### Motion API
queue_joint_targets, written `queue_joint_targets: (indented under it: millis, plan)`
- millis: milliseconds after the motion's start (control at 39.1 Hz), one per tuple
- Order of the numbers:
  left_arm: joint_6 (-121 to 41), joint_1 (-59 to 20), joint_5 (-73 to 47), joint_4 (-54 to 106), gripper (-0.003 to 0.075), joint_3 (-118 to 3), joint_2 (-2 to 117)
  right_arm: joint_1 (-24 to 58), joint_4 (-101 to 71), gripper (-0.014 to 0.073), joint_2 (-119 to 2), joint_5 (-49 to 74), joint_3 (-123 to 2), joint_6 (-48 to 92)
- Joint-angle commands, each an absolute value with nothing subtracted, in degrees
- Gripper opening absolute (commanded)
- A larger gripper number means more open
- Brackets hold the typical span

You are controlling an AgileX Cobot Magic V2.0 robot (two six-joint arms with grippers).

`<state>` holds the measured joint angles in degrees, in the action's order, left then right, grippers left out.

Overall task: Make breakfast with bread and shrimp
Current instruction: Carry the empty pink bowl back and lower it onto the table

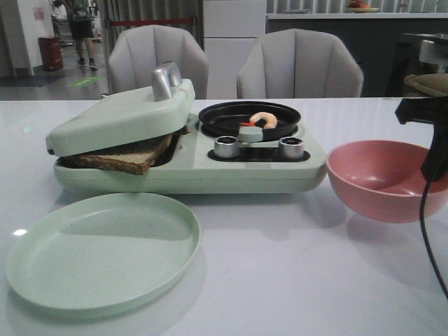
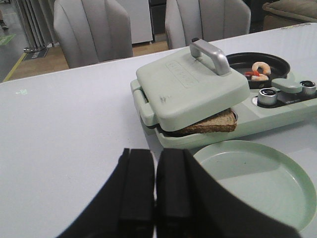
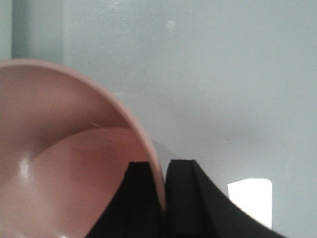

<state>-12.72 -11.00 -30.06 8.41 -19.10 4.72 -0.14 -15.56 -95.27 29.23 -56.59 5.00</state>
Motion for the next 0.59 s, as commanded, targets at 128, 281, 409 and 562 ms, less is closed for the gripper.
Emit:
queue_joint_targets:
  millis: [128, 281, 409, 562]
  plan:
    - [-12.07, -11.48, -25.36, 9.17, 0.0114, -20.68, 5.38, -2.86, -15.09, 0.028, -95.22, 24.68, -58.17, 4.85]
    - [-12.07, -11.48, -25.36, 9.17, 0.0114, -20.68, 5.38, -3.23, -11.34, 0.0429, -95.11, 30.28, -60.95, 4.9]
    - [-12.07, -11.48, -25.36, 9.17, 0.0114, -20.68, 5.38, -3.17, -10.18, 0.05, -93.36, 33.83, -64.32, 4.9]
    - [-12.07, -11.48, -25.36, 9.17, 0.0114, -20.68, 5.38, -1.95, -8.95, 0.05, -86.94, 32.53, -65.09, 7.17]
